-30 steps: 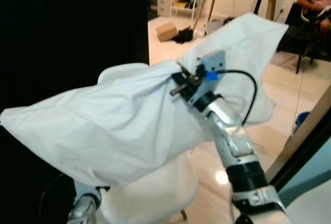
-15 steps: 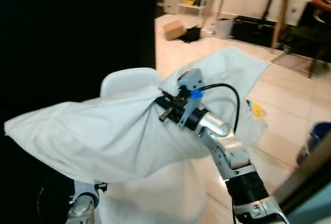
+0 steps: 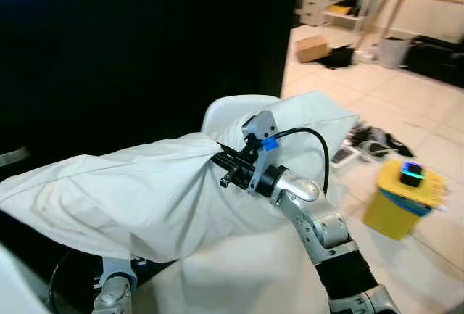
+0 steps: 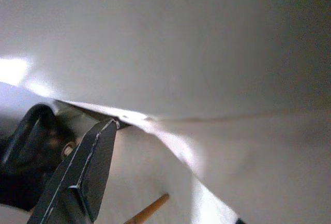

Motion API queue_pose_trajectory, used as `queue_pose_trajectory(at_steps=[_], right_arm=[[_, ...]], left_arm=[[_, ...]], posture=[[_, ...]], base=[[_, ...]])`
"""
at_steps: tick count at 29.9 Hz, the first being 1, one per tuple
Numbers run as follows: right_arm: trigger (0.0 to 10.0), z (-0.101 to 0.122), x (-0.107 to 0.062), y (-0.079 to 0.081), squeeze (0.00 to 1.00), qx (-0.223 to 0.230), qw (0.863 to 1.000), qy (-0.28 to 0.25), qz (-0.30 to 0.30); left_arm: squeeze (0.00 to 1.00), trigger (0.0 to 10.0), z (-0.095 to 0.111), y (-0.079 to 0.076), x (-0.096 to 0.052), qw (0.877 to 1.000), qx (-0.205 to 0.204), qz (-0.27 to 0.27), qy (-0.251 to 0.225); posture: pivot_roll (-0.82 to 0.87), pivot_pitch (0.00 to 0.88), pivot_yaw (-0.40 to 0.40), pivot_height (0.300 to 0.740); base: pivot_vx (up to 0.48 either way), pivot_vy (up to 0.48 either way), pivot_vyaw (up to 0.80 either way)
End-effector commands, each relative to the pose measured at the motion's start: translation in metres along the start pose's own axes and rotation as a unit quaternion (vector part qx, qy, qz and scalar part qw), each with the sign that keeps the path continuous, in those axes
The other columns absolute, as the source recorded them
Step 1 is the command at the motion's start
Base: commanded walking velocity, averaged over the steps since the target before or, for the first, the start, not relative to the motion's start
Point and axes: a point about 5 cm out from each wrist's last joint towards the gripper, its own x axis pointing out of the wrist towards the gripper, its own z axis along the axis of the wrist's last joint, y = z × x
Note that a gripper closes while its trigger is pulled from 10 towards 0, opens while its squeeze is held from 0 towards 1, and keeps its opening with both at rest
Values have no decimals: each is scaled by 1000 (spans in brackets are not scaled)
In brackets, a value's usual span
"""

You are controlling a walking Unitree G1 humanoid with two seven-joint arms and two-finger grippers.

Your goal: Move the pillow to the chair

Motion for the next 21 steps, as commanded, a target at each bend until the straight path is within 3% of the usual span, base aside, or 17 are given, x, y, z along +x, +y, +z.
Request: queue_pose_trajectory(at_steps=[1, 2, 3, 5, 6, 7, 14, 15, 18, 21], right_arm=[[10000, 0, 2, -4, 0, -21, 999, 6, -24], [10000, 0, 2, -4, 0, -21, 999, 6, -24], [10000, -13, -2, -20, 0, -37, 993, 53, -98], [10000, -13, -2, -20, 0, -37, 993, 53, -98], [10000, -21, -8, -35, 0, -29, 984, 81, -153], [10000, -23, -10, -39, 0, -24, 982, 86, -168], [10000, -31, -22, -54, 0, -4, 968, 88, -234], [10000, -31, -28, -63, 0, -8, 957, 90, -274], [10000, -30, -30, -67, 0, -10, 953, 91, -287], [10000, -31, -41, -81, 0, -31, 936, 106, -333]], left_arm=[[0, 10000, 4, 2, 2, 1000, 10, 1, -7], [0, 10000, 4, 2, 2, 1000, 10, 1, -7], [0, 10000, 3, 0, 1, 1000, 2, -8, -2], [0, 10000, 3, 0, 1, 1000, 2, -8, -2], [0, 10000, 1, -6, 0, 1000, -5, -27, 3], [0, 10000, 0, -8, 0, 999, -5, -34, 3], [0, 10000, 0, -18, -2, 998, -21, -67, 4], [0, 10000, -1, -23, -3, 996, -31, -86, 4], [0, 10000, -1, -25, -4, 995, -34, -92, 4], [0, 10000, -4, -29, -5, 993, -35, -109, 9]], posture=[[93, 0, 20, 740], [93, 0, 20, 740], [88, 0, 22, 736], [88, 0, 22, 736], [84, 0, 24, 726], [84, 0, 24, 721], [81, 0, 27, 701], [81, 0, 27, 691], [78, 0, 30, 686], [77, 0, 31, 671]], base=[[0, 0, 0], [0, 0, 0], [0, 0, 0], [0, 0, 0], [0, 0, 0], [0, 0, 0], [0, 0, 0], [0, 0, 0], [0, 0, 0], [0, 0, 0]])
